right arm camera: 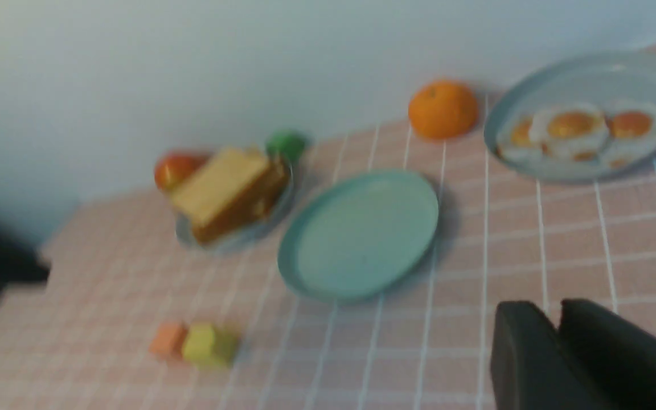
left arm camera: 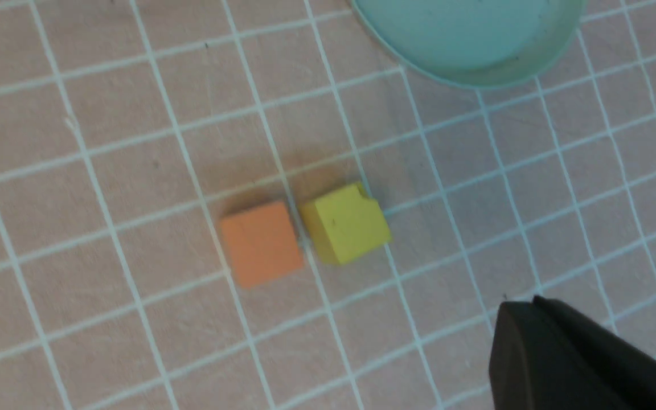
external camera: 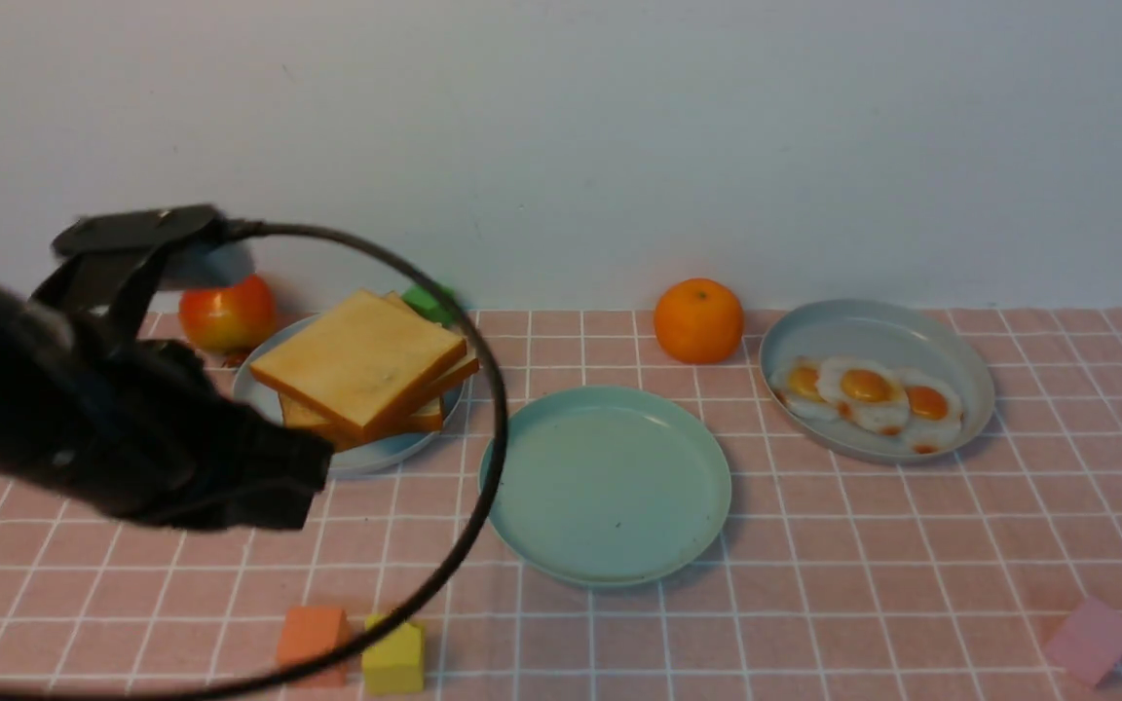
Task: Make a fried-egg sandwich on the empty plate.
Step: Use the left arm to grab a slice of bread
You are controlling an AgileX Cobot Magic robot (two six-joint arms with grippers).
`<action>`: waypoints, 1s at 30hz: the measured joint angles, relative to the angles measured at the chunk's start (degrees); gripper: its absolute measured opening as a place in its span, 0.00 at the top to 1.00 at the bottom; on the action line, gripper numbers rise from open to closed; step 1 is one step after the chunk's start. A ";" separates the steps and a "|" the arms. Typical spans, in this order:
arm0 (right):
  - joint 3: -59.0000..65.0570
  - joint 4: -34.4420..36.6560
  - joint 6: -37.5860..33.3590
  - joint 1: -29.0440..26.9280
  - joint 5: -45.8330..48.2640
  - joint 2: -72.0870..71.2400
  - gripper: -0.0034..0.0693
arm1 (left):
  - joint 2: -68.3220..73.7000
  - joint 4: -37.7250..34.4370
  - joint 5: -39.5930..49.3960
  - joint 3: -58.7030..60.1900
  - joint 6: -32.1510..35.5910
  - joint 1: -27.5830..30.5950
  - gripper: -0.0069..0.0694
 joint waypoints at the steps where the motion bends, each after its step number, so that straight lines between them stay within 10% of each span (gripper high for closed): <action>1: -3.72 -0.84 -1.06 0.52 4.69 2.84 0.82 | 2.93 1.03 0.29 -2.75 0.00 -0.29 0.89; 6: -18.93 -4.36 -6.66 4.20 22.58 15.23 0.91 | 15.19 6.84 3.11 -14.55 -1.09 -3.12 0.89; 13: -23.33 -4.80 -9.08 10.83 23.30 18.45 0.91 | 27.71 13.52 2.50 -27.45 -1.96 -3.64 0.88; 22: -23.33 -4.85 -9.25 11.51 22.95 18.56 0.89 | 42.05 25.36 -2.41 -35.08 -2.16 -3.47 0.39; 30: -23.33 -4.78 -9.25 11.51 22.70 18.56 0.87 | 45.32 30.39 -7.57 -35.19 -3.07 -3.47 0.32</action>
